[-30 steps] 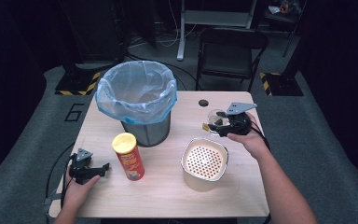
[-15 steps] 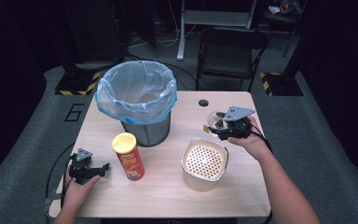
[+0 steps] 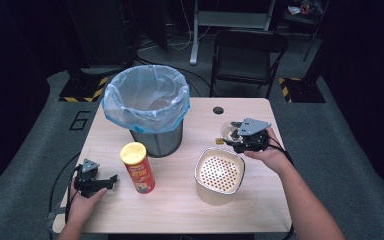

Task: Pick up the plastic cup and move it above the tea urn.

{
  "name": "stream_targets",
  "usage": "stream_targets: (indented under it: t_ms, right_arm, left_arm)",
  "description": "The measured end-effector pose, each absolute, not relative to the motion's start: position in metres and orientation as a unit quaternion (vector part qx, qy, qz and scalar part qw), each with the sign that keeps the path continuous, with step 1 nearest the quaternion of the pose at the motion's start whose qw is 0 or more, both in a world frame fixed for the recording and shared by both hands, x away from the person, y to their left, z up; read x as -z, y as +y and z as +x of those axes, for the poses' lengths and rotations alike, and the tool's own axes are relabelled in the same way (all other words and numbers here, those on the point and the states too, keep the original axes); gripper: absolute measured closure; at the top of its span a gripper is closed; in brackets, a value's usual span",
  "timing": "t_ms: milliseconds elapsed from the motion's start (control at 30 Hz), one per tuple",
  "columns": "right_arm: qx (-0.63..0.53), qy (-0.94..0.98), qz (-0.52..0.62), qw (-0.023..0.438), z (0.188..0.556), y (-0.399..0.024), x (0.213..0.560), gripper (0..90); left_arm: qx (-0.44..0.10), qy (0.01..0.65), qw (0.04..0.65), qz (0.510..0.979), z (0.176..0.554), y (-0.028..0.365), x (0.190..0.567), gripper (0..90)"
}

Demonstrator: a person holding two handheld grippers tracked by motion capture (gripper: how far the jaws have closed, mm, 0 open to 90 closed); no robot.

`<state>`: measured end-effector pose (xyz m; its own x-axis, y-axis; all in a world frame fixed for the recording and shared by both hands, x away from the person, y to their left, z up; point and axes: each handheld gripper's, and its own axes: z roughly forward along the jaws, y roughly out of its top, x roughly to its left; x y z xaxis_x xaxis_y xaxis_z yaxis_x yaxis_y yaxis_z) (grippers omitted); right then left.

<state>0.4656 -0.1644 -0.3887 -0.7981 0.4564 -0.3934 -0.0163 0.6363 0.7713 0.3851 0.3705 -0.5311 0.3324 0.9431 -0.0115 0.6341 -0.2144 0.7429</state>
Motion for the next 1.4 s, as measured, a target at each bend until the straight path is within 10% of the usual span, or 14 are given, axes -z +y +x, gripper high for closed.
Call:
stream_targets:
  t_ms: [867, 1400]
  right_arm:
    - [-0.376, 0.862, 0.076, 0.331, 0.448, -0.158, 0.388, 34.9]
    - [-0.239, 0.838, -0.093, 0.482, 0.407, -0.125, 0.396, 35.4]
  left_arm:
    - [-0.231, 0.530, 0.335, 0.744, 0.385, 0.370, 0.531, 11.3]
    - [-0.228, 0.531, 0.338, 0.743, 0.385, 0.370, 0.531, 11.4]
